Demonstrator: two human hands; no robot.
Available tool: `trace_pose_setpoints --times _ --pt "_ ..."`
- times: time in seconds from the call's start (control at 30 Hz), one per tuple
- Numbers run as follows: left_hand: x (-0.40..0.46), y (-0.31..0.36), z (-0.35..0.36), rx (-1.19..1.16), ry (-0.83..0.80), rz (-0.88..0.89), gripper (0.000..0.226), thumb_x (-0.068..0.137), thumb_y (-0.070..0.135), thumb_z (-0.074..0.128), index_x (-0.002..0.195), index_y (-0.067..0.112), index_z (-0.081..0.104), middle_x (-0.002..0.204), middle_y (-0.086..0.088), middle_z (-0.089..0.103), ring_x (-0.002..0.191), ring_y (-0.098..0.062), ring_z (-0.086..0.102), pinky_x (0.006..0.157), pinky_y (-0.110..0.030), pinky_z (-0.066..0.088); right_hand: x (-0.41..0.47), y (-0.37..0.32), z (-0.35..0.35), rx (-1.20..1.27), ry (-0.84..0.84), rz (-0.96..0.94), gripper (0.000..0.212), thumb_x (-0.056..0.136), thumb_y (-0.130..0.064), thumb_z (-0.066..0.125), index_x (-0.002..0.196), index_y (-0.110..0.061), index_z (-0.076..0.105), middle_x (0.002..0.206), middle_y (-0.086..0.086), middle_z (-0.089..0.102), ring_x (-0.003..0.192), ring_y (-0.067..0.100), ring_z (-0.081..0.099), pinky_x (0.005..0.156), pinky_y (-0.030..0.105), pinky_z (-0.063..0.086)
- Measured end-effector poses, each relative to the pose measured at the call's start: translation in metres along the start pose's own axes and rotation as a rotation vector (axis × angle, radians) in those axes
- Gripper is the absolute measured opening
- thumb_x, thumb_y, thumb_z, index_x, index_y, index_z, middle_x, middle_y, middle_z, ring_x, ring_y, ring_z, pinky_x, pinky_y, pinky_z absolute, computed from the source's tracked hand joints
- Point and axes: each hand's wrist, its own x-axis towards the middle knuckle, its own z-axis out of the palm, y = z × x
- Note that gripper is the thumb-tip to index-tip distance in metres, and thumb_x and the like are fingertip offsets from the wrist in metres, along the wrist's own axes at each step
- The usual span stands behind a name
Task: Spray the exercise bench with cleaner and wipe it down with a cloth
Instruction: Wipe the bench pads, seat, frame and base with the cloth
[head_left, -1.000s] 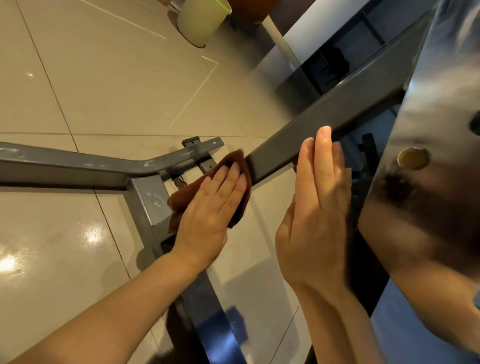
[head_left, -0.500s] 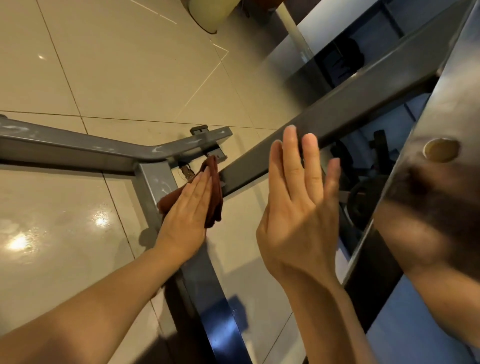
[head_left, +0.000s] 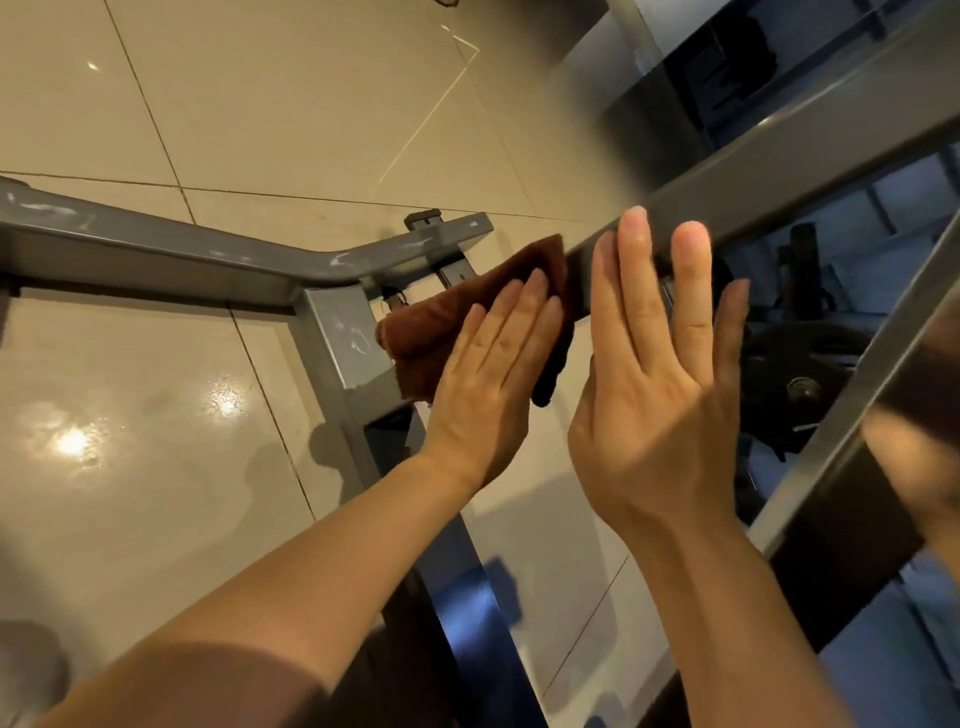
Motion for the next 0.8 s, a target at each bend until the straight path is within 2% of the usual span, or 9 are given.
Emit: trace_pose_setpoints --times 0.13,0.2,0.27,0.33,0.43,0.57,0.67,0.73,0.8 --pt "-0.054 -0.032 -0.012 0.030 -0.132 -0.154 0.087 0.086 0.001 0.037 0.152 0.022 -0.016 0.160 0.009 -0.019 0.147 -0.007 -0.011 0.119 -0.023 -0.006 -0.003 -0.003 0.010 -0.087 0.022 0.030 0.055 0.096 0.003 0.033 0.151 -0.005 0.031 0.158 0.010 0.027 0.145 0.021 -0.007 0.121 0.046 -0.001" --pt "-0.075 -0.042 -0.015 -0.023 -0.200 -0.307 0.093 0.087 -0.005 0.040 0.149 0.029 -0.020 0.159 0.009 -0.014 0.147 -0.004 -0.010 0.119 -0.023 -0.004 -0.003 -0.001 0.012 -0.141 -0.007 0.025 0.057 0.098 0.002 0.032 0.154 -0.008 0.024 0.161 0.007 0.021 0.145 0.020 -0.015 0.121 0.045 -0.003" --pt "-0.083 -0.041 -0.016 -0.129 -0.266 -0.582 0.096 0.090 -0.013 0.045 0.146 0.033 -0.018 0.158 0.010 -0.009 0.148 -0.008 -0.005 0.122 -0.038 0.011 -0.003 -0.001 0.012 -0.162 -0.034 0.008 0.057 0.100 0.001 0.031 0.155 -0.008 0.021 0.162 0.007 0.018 0.144 0.021 -0.016 0.120 0.046 -0.002" --pt "-0.080 -0.031 -0.015 -0.200 -0.244 -0.688 0.083 0.095 -0.010 0.043 0.145 0.028 -0.011 0.157 0.010 -0.007 0.149 -0.012 -0.003 0.121 -0.048 0.015 -0.003 -0.002 0.013 -0.162 -0.037 0.020 0.056 0.100 0.000 0.030 0.155 -0.009 0.019 0.162 0.007 0.017 0.144 0.020 -0.019 0.120 0.047 -0.001" --pt "-0.068 -0.016 -0.011 -0.223 -0.172 -0.639 0.077 0.099 -0.004 0.041 0.148 0.026 -0.009 0.158 0.013 -0.011 0.147 -0.002 -0.010 0.122 -0.042 0.005 -0.003 -0.003 0.016 -0.171 -0.058 0.030 0.059 0.100 -0.001 0.029 0.155 -0.010 0.012 0.163 0.007 0.013 0.142 0.017 -0.028 0.120 0.044 -0.005" --pt "-0.049 0.002 -0.010 -0.115 -0.145 -0.402 0.077 0.098 0.012 0.036 0.151 0.030 -0.017 0.158 0.011 -0.011 0.148 -0.010 -0.008 0.120 -0.044 0.008 -0.003 -0.002 0.016 -0.168 -0.086 0.025 0.059 0.100 -0.003 0.026 0.156 -0.012 0.009 0.163 0.006 0.011 0.141 0.017 -0.030 0.120 0.046 -0.004" --pt "-0.040 0.004 -0.018 -0.146 -0.139 -0.280 0.067 0.097 0.016 0.033 0.153 0.024 -0.002 0.159 0.005 0.002 0.148 -0.013 0.001 0.120 -0.030 0.000 -0.003 -0.001 0.015 -0.135 -0.064 0.023 0.061 0.098 -0.001 0.028 0.156 -0.011 0.012 0.163 0.007 0.015 0.142 0.016 -0.027 0.119 0.046 -0.002" --pt "-0.036 0.004 -0.027 -0.270 -0.112 -0.352 0.064 0.096 0.023 0.040 0.152 0.020 0.010 0.158 0.008 0.011 0.147 -0.009 0.009 0.120 -0.024 0.007 -0.003 0.001 0.016 -0.117 -0.047 0.015 0.059 0.099 -0.001 0.027 0.155 -0.011 0.013 0.162 0.008 0.017 0.142 0.016 -0.026 0.119 0.047 0.000" --pt "-0.030 0.005 -0.034 -0.441 -0.049 -0.534 0.067 0.091 0.037 0.051 0.150 0.020 0.024 0.155 0.011 0.022 0.143 0.002 0.017 0.116 -0.015 0.018 -0.003 0.001 0.015 -0.112 -0.044 0.006 0.059 0.099 -0.002 0.026 0.155 -0.011 0.013 0.162 0.007 0.018 0.142 0.016 -0.025 0.119 0.048 0.002"
